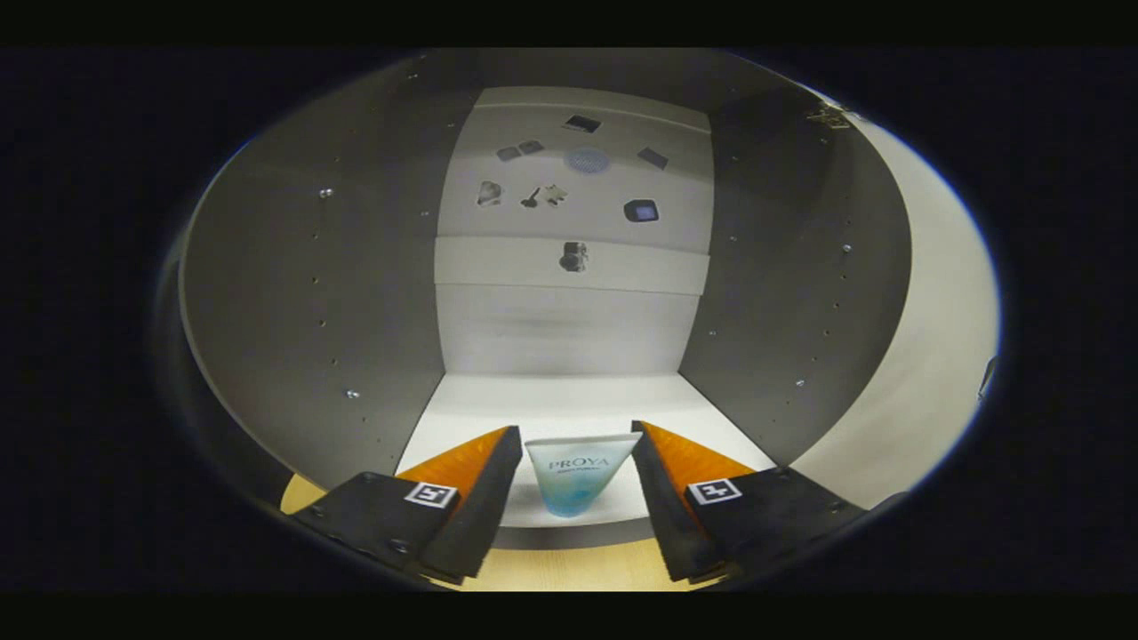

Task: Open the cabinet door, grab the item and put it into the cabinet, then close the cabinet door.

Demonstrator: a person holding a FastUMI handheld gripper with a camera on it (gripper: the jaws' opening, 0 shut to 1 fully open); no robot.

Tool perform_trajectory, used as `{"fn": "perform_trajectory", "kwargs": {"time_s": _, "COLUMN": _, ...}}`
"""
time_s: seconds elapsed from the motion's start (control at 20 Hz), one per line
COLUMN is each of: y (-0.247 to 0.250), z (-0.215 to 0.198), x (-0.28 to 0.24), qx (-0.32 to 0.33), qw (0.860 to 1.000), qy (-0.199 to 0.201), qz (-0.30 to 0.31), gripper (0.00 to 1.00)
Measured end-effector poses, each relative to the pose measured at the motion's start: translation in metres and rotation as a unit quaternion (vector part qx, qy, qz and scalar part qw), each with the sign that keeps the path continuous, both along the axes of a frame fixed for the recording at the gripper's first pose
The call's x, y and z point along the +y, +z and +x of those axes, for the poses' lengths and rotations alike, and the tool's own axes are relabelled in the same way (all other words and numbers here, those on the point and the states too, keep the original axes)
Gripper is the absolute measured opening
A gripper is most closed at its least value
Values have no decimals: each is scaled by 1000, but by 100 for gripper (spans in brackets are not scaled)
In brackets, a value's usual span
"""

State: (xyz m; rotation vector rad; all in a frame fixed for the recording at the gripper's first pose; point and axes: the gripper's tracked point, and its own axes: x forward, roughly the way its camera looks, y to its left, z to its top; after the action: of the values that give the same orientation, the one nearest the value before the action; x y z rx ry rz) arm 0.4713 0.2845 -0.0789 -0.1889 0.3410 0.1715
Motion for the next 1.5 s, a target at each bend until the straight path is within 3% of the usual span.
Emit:
{"fn": "perform_trajectory", "kwargs": {"time_s": 0.05, "y": 3, "z": -4, "x": -1, "qx": -4, "qw": 1000, "qy": 0, "qz": 1, "gripper": 89}}
{"fn": "perform_trajectory", "kwargs": {"time_s": 0.35, "y": 30, "z": -37, "x": -8, "qx": -37, "qw": 999, "qy": -10, "qz": 16, "gripper": 99}}
{"fn": "perform_trajectory", "kwargs": {"time_s": 0.85, "y": 32, "z": -149, "x": -22, "qx": -80, "qw": 996, "qy": -16, "qz": 36, "gripper": 98}}
{"fn": "perform_trajectory", "kwargs": {"time_s": 1.2, "y": 16, "z": -225, "x": -66, "qx": -104, "qw": 992, "qy": -58, "qz": 39, "gripper": 98}}
{"fn": "perform_trajectory", "kwargs": {"time_s": 1.5, "y": 17, "z": -289, "x": -144, "qx": -129, "qw": 985, "qy": -113, "qz": 27, "gripper": 97}}
